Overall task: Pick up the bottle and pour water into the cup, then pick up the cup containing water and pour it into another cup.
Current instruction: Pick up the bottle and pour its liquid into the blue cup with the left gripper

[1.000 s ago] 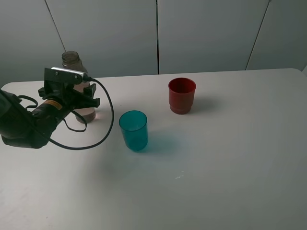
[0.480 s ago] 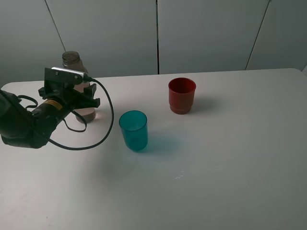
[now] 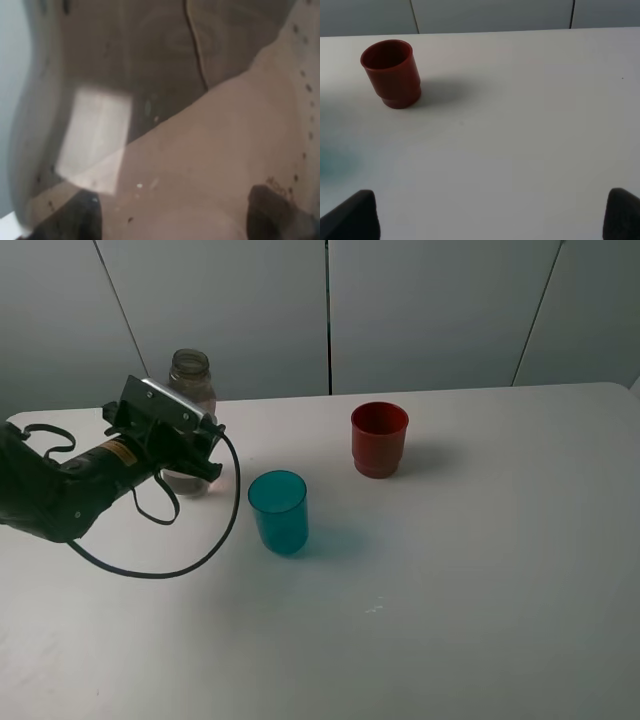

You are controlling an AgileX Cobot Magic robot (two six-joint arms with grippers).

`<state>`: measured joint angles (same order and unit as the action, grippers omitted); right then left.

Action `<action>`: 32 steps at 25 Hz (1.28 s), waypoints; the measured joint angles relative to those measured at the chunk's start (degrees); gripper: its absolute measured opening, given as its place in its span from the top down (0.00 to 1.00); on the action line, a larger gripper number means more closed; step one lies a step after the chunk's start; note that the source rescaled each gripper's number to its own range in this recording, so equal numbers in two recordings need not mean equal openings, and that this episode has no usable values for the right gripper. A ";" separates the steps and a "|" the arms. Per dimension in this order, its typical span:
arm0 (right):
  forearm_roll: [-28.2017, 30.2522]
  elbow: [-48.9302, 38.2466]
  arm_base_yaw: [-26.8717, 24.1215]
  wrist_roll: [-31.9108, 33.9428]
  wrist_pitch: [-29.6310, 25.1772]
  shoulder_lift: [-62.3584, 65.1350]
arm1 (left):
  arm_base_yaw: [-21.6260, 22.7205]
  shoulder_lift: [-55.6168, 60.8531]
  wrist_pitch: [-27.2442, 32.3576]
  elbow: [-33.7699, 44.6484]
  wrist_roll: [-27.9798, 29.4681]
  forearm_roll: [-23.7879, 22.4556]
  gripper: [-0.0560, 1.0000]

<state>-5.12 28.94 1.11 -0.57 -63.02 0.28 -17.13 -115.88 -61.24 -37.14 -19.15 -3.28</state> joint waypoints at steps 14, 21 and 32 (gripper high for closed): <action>0.00 0.00 0.00 0.00 0.00 0.00 | 0.00 11.91 19.51 0.05 -11.73 -15.65 0.94; 0.00 0.00 0.00 0.00 0.00 0.00 | 0.00 16.69 29.07 0.13 -15.09 -25.36 0.94; 0.00 0.00 0.00 0.00 0.00 0.00 | 0.00 17.58 35.12 0.26 -25.80 -28.34 0.94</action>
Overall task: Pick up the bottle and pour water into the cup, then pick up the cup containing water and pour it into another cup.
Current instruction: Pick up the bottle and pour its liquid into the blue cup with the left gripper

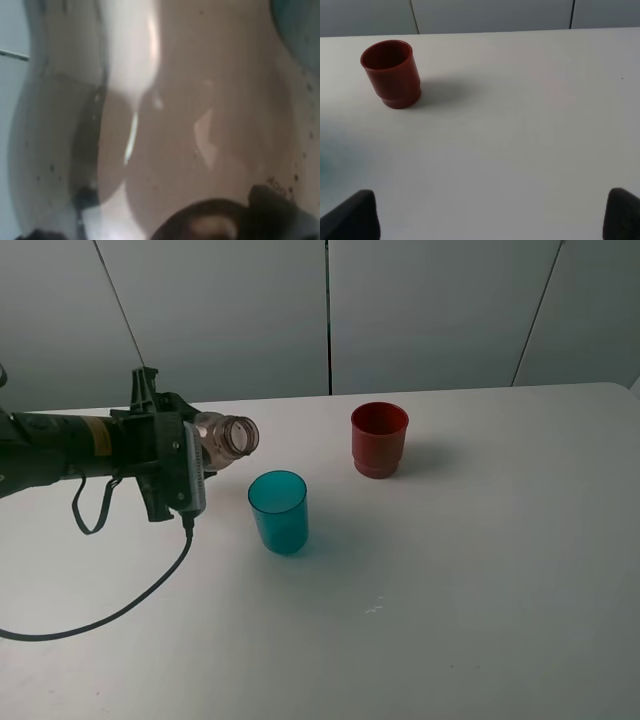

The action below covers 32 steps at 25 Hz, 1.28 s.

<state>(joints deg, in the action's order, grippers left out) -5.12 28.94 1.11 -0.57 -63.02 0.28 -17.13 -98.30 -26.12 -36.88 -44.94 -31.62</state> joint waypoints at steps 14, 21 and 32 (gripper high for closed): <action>0.00 0.00 0.00 0.00 0.00 0.00 | 0.00 0.00 4.24 -0.77 -7.12 -0.58 0.94; 0.00 0.00 0.00 0.00 0.00 0.00 | -0.11 0.00 6.26 -3.79 -7.50 -0.58 0.94; 0.00 0.00 0.00 0.00 0.00 0.00 | -1.88 -1.01 11.54 -8.85 -13.93 -1.57 0.94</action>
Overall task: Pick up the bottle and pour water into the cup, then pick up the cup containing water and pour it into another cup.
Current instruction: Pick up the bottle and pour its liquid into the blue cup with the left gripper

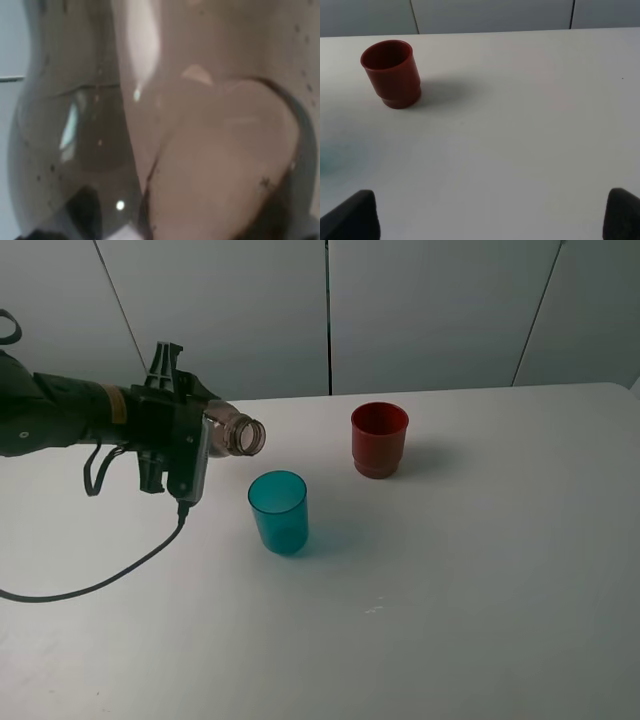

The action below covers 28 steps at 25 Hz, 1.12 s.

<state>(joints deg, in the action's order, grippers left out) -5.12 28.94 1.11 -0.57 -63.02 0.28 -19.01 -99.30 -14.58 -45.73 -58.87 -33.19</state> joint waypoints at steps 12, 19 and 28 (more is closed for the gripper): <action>0.00 0.00 0.00 0.00 0.00 0.00 | -0.67 -0.70 2.05 -1.29 -5.73 -0.46 0.94; 0.00 0.00 0.00 0.00 0.00 0.00 | -0.67 -0.70 2.05 -2.54 -5.86 -0.89 0.94; 0.00 0.00 0.00 0.00 0.00 0.00 | -0.77 -0.70 1.82 -2.88 -5.86 -3.66 0.94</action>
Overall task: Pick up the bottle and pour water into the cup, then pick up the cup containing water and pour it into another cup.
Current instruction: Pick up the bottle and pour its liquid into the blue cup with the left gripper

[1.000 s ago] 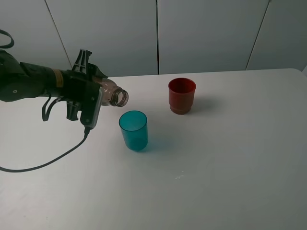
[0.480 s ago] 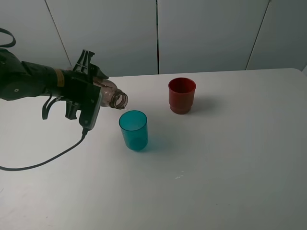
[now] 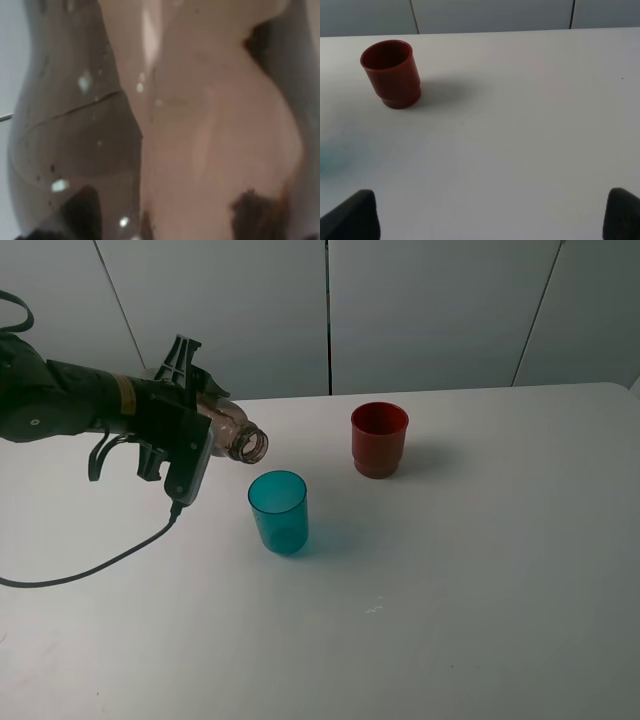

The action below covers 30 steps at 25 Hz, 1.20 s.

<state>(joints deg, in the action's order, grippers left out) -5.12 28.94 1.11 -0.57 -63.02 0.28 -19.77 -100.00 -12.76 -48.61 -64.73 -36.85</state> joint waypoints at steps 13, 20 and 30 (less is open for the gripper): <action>0.00 0.00 0.00 0.00 0.00 0.00 | 0.00 0.00 0.00 0.00 0.00 -3.96 0.94; 0.00 0.00 0.00 0.00 0.00 0.00 | 0.00 0.00 0.00 0.00 0.00 -4.24 0.94; 0.00 0.00 0.00 0.00 0.00 0.00 | -0.23 0.00 -0.14 0.00 -0.11 -4.37 0.94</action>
<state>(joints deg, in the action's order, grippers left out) -5.12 28.94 1.11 -0.57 -63.02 0.28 -20.00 -100.00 -12.90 -48.61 -64.84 -41.22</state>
